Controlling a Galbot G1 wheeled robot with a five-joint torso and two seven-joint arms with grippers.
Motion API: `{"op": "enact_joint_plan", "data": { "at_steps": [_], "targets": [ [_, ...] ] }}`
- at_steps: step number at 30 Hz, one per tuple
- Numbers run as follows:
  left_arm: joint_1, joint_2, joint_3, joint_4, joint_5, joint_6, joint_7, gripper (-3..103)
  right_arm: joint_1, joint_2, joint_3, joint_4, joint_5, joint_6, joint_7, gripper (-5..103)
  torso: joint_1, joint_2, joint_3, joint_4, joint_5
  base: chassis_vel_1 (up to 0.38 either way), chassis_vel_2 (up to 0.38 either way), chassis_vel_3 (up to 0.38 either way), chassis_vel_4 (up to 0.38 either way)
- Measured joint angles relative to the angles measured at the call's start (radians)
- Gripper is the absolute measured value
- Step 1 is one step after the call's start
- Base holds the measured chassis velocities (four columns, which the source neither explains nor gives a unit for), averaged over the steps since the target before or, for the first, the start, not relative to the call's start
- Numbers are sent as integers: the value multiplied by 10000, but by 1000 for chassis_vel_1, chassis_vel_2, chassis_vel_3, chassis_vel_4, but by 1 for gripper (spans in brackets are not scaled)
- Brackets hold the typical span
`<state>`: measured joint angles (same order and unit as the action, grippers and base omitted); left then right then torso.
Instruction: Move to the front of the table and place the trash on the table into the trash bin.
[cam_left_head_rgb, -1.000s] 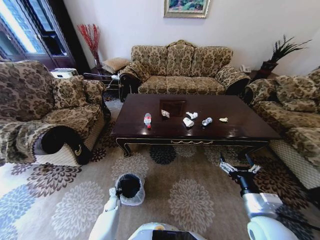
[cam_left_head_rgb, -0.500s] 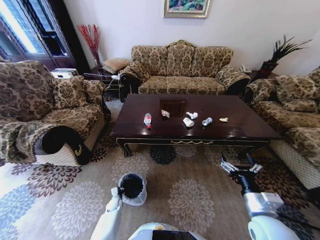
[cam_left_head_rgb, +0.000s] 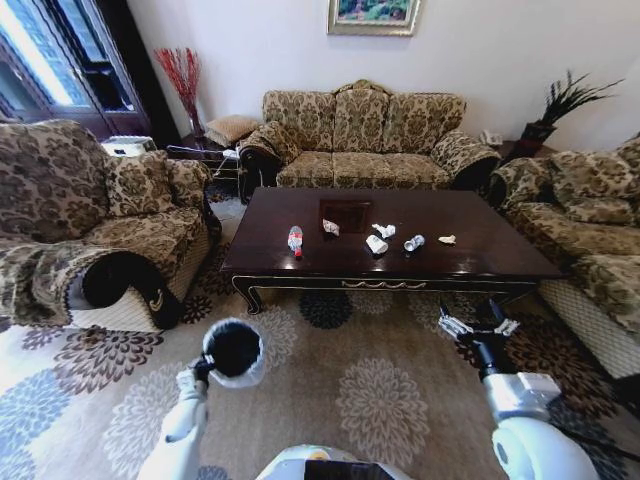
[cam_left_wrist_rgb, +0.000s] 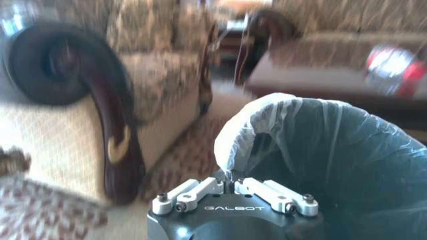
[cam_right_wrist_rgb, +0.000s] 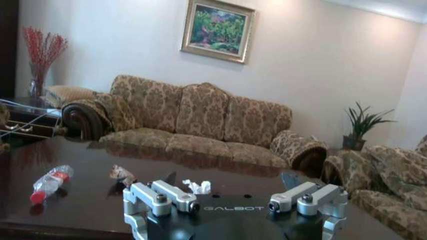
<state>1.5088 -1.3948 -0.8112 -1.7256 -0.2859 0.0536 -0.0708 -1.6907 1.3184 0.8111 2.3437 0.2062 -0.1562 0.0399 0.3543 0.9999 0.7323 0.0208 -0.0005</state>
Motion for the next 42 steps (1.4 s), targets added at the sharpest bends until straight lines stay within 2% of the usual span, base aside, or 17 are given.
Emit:
{"op": "enact_joint_plan", "data": {
  "at_steps": [1,4,5,6,7,9,10,14,18,25,35,38,40,42],
  "targets": [
    [0,0,0,0,0,0,0,3,0,0,0,0,0,0,0,100,0,0,0,0,0,0,0,0,0],
    [1266,-217,-356,-2346,-138,258,68,3,201,-44,-65,137,220,-196,12,100,-1,0,0,7,3,0,0,0,0],
    [1266,-217,-356,-2346,-138,258,68,3,201,-44,-65,137,220,-196,12,100,-1,0,0,7,3,0,0,0,0],
    [1651,-287,-454,-3072,-148,266,116,3,233,-44,-71,162,286,-209,20,100,-1,1,0,5,4,0,0,0,0],
    [1651,-287,-454,-3072,-148,266,116,3,233,-44,-71,162,286,-209,20,100,-1,1,0,5,4,0,0,0,0],
    [2071,-393,-567,-4145,-157,251,127,3,234,-33,-60,185,298,-247,-92,100,-1,0,0,3,4,0,0,0,0],
    [2071,-393,-567,-4145,-157,251,127,3,234,-33,-60,185,298,-247,-92,100,-1,0,0,3,4,0,0,0,0],
    [2419,-550,-584,-6232,-73,160,39,3,159,66,-10,306,668,-375,-615,100,-1,1,0,1,6,0,0,0,0],
    [2337,-547,-462,-7082,47,373,-122,3,166,105,-8,329,690,-382,-627,100,-2,1,-1,2,7,0,0,0,0],
    [2061,-448,-208,-7516,103,765,-281,3,149,82,20,402,685,-423,-582,100,-3,1,0,2,6,-28,30,33,-29],
    [2034,-513,-113,-7376,291,755,-309,3,143,3,14,418,648,-470,-554,100,0,-1,2,3,3,-182,196,194,-186],
    [1996,-521,-124,-7316,323,698,-318,3,222,-9,-46,419,564,-563,-480,100,3,-2,3,10,9,-292,301,283,-289],
    [1971,-539,-132,-7243,334,648,-266,3,261,3,-87,419,475,-687,-405,100,9,-4,4,-2,1,-307,256,256,-274],
    [1968,-566,-127,-7204,334,644,-231,3,262,14,-116,423,457,-760,-385,100,10,-4,4,-3,-1,-232,245,160,-205]
  ]
}}
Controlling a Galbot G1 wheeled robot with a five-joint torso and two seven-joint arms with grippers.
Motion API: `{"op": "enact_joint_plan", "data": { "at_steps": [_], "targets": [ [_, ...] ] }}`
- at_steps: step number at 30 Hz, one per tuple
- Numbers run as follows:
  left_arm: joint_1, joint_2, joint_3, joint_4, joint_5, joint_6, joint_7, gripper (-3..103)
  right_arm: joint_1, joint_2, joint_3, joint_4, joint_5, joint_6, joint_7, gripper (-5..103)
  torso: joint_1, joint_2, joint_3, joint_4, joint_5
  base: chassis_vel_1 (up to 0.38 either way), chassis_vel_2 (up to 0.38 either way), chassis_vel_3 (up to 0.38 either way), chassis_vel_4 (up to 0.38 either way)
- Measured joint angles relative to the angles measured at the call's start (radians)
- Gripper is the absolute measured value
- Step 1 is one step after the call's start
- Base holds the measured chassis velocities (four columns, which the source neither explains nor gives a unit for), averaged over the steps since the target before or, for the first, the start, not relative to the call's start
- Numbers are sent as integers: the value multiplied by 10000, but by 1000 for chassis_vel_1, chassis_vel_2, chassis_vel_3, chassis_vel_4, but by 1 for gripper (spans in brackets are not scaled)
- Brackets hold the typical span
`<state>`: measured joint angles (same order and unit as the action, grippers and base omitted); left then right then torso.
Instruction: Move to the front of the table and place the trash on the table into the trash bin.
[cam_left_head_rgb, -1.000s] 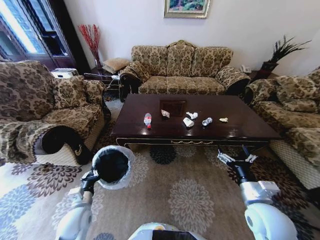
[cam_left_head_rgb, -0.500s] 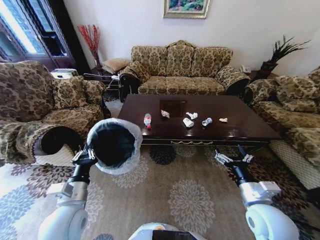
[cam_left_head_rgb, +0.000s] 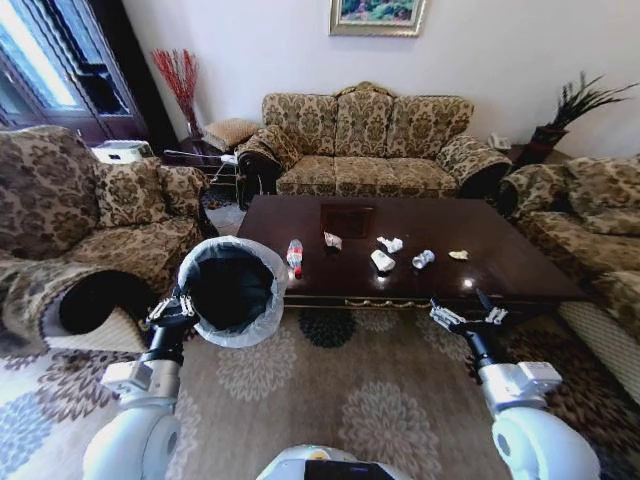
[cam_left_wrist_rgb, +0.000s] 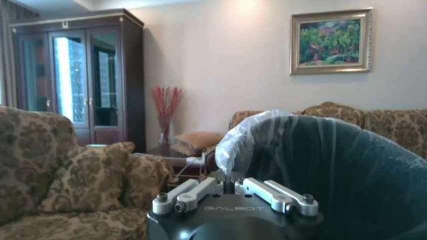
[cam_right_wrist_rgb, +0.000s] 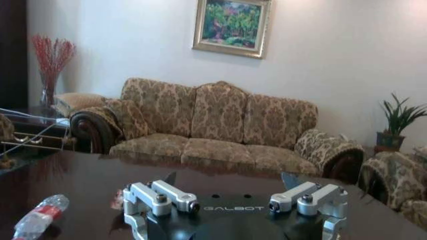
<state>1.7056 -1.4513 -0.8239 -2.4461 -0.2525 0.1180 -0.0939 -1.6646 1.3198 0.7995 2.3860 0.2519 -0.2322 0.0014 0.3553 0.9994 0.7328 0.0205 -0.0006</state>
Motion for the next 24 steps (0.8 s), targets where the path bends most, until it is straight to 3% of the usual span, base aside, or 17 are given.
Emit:
{"op": "enact_joint_plan", "data": {
  "at_steps": [12,20,22,24],
  "targets": [
    [-1,-180,66,188,129,-15,-3,3,436,-227,-197,-477,275,-115,53,100,-22,-13,-17,5,7,-26,46,45,-14],
    [-572,314,288,739,104,30,-67,3,1246,-740,-703,-1084,723,-303,181,100,-12,-46,-19,5,5,72,51,51,61],
    [-756,452,325,1005,110,24,-74,3,1650,-1086,-1092,-1548,965,-314,301,100,-9,-47,-19,1,5,51,93,93,62],
    [-726,453,235,1129,94,-82,-120,3,2390,-1472,-1848,-2232,1275,-333,500,100,-11,-47,-20,13,5,45,78,51,61]
  ]
}}
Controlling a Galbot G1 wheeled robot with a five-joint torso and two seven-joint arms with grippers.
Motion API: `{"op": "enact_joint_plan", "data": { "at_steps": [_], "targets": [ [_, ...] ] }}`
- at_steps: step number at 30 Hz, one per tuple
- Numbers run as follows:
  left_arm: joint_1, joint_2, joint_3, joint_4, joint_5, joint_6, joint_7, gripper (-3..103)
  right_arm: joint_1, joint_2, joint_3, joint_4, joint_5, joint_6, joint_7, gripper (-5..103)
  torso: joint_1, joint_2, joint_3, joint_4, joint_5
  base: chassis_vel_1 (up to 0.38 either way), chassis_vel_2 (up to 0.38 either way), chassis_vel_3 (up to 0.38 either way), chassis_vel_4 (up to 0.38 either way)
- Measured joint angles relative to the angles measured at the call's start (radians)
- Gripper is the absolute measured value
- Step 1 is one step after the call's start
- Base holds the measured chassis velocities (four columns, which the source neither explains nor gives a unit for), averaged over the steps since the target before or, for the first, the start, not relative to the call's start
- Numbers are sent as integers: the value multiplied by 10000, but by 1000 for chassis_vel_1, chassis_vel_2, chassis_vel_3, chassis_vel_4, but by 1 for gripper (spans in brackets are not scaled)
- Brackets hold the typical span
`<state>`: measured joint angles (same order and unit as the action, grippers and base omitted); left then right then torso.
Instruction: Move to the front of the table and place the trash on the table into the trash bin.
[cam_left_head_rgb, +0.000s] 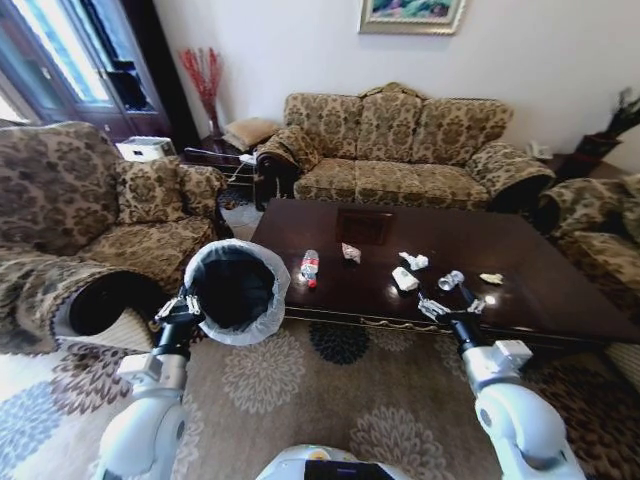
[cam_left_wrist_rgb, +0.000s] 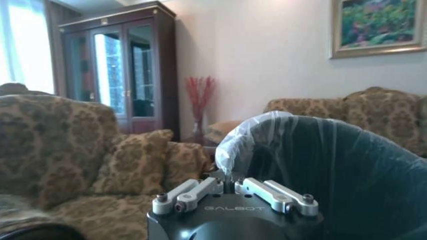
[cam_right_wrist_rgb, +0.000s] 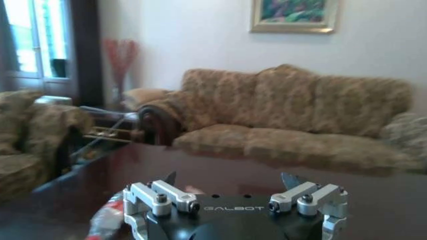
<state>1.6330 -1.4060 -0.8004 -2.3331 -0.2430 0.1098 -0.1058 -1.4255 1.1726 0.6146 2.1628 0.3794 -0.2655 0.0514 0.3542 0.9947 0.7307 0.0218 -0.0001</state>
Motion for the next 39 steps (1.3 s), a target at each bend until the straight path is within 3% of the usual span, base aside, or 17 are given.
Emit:
{"op": "enact_joint_plan", "data": {
  "at_steps": [7,16,22,39],
  "targets": [
    [85,78,-147,80,-52,-221,-305,3,2347,-317,-2674,-1753,407,317,911,100,-4,0,-1,-3,2,0,0,0,0],
    [-8,408,-166,64,-397,-78,-553,3,4373,504,-4641,-3745,-91,228,992,100,-4,4,0,-10,-4,0,0,0,0],
    [-216,744,-274,77,-613,41,-739,3,4919,1108,-5144,-4507,-349,93,1042,100,-4,4,0,-6,-3,0,0,0,0],
    [-134,644,-250,-144,-508,62,-743,3,5943,1359,-5925,-5599,-139,-211,1242,100,8,5,3,-8,1,-90,101,105,-88]
  ]
}}
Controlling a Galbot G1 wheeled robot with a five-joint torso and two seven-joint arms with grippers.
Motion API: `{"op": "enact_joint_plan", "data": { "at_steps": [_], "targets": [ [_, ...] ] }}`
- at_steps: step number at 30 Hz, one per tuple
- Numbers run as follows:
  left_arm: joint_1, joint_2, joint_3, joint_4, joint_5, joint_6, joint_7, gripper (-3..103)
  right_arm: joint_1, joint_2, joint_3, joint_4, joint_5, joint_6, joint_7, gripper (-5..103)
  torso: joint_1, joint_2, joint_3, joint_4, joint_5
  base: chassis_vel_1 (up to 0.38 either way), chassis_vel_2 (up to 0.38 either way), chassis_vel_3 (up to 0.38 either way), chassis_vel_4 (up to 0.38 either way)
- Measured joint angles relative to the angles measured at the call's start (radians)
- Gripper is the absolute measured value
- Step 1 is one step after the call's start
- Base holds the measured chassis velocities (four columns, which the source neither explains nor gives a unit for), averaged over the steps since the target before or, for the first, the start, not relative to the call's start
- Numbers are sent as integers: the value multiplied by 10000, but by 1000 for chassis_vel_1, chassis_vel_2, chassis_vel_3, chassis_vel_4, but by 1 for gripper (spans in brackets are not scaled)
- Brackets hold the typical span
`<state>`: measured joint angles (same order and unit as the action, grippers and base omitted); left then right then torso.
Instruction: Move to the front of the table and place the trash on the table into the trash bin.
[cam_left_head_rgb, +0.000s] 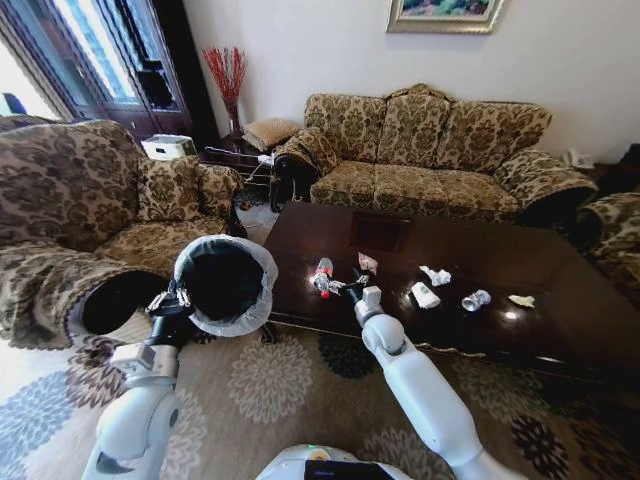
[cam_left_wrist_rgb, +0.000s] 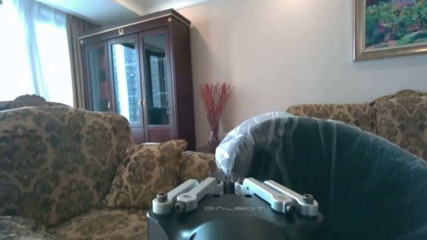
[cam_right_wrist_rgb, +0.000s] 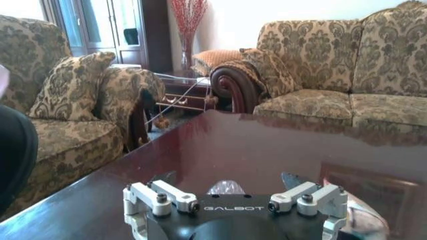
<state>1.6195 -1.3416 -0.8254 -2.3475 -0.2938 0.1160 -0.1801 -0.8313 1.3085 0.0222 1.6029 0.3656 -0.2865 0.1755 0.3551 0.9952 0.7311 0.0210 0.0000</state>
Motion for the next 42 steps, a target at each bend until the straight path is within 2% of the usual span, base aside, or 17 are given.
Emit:
{"op": "enact_joint_plan", "data": {
  "at_steps": [5,9,13,21,36,37,39,42],
  "targets": [
    [5,13,-66,-62,1,-1,4,3,704,566,-294,-976,256,72,275,100,-10,1,-2,1,-1,-32,2,11,-24],
    [17,18,-158,-66,-13,-7,-5,3,1511,1323,-456,-2393,699,150,761,100,-20,5,-6,9,-3,0,0,0,0],
    [40,2,-194,-115,-23,-14,-15,3,1931,1699,-462,-3313,879,192,1063,100,-12,4,-3,4,-3,0,0,0,0],
    [46,-29,-201,-197,-33,-17,-18,3,2006,1748,-592,-3857,1591,40,1444,100,-12,4,-3,0,0,0,0,0,0],
    [39,-79,-209,-238,3,-17,-3,3,2399,2172,-696,-5376,1793,165,840,101,-12,4,-3,3,-1,0,0,0,0],
    [30,-93,-208,-239,5,-17,-3,3,2423,2200,-720,-5483,1769,219,783,97,-12,3,-3,2,0,0,0,0,0],
    [30,-98,-208,-239,5,-18,-2,3,2434,2209,-730,-5526,1745,240,753,97,-12,3,-3,2,0,0,0,0,0],
    [67,-134,-195,-261,12,-17,3,3,2449,2220,-773,-5587,1720,254,738,86,-12,3,-3,2,-1,0,0,0,0]
  ]
}}
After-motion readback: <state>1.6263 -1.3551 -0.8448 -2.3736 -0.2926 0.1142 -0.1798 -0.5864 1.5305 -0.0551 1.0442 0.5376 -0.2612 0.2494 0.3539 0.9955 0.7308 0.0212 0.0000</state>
